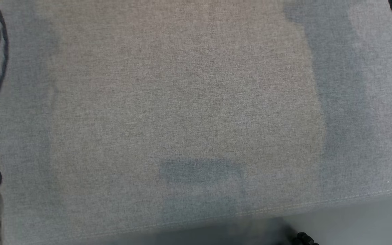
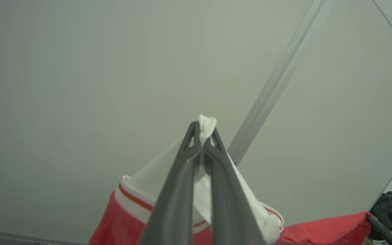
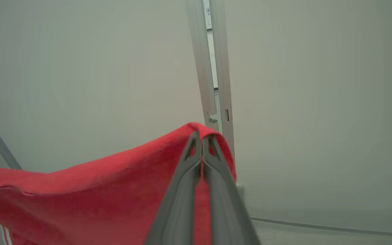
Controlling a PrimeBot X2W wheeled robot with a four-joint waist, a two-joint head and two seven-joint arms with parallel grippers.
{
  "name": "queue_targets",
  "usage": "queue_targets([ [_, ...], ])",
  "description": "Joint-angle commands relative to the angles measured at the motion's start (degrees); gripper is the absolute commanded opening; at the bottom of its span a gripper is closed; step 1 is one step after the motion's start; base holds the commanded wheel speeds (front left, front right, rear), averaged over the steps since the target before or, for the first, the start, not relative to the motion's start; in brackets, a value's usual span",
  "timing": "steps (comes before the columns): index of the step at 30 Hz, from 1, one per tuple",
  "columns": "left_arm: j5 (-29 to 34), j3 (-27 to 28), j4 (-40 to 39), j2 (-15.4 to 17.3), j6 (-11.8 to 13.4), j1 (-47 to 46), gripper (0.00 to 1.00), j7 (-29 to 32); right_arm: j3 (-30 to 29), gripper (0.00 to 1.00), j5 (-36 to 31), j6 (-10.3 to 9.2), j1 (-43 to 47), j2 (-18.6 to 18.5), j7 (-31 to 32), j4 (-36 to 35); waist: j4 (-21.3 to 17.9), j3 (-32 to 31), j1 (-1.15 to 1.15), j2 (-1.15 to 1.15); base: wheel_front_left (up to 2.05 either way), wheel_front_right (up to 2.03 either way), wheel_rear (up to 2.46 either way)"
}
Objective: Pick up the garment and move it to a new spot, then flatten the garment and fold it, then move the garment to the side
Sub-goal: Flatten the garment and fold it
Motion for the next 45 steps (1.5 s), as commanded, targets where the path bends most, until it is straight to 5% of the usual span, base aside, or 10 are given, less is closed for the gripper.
queue_targets([
  [1, -0.93, 0.11, -1.02, 0.33, -0.11, 3.57, 0.00, 0.16, 1.55, 0.00, 1.59, 0.00, 3.09, -1.24, 1.65, -1.68, 1.31, -2.32, 0.00, 0.00, 0.00, 0.00, 0.00],
  [10, -4.76, 0.54, -15.26, -0.44, 4.36, 31.73, 0.00, 1.68, 5.11, 0.00, 10.50, -0.01, 24.44, -14.61, 19.30, -18.16, 3.24, -11.01, 0.00, 0.00, 0.00, 0.00, 0.00],
  [15, -5.64, -0.17, -21.10, -2.93, 7.15, 45.37, 0.00, 0.28, 1.02, 0.00, 9.87, -0.01, 37.13, -16.20, 28.13, -23.23, 3.35, -14.87, 0.00, 0.00, 0.00, 0.00, 0.00],
  [23, -5.54, -3.10, -24.76, -5.32, 9.82, 59.52, 0.00, -0.53, -9.29, 0.00, 2.92, -0.03, 53.80, -13.19, 41.35, -28.62, 3.41, -19.53, 0.00, 0.00, 0.00, 0.00, 0.00],
  [32, -3.24, -5.48, -23.40, -5.91, 11.96, 67.55, 0.00, -1.93, -18.49, 0.00, -3.38, -0.03, 66.70, -5.16, 50.95, -35.19, 3.57, -23.29, 0.00, 0.00, 0.00, 0.00, 0.00],
  [45, -3.36, -8.13, -25.42, -5.64, 15.27, 77.35, 0.00, 0.39, -25.42, 0.00, -8.13, -0.03, 76.92, 1.83, 54.59, -40.77, 4.30, -26.31, 0.00, 0.00, 0.00, 0.00, 0.00],
])
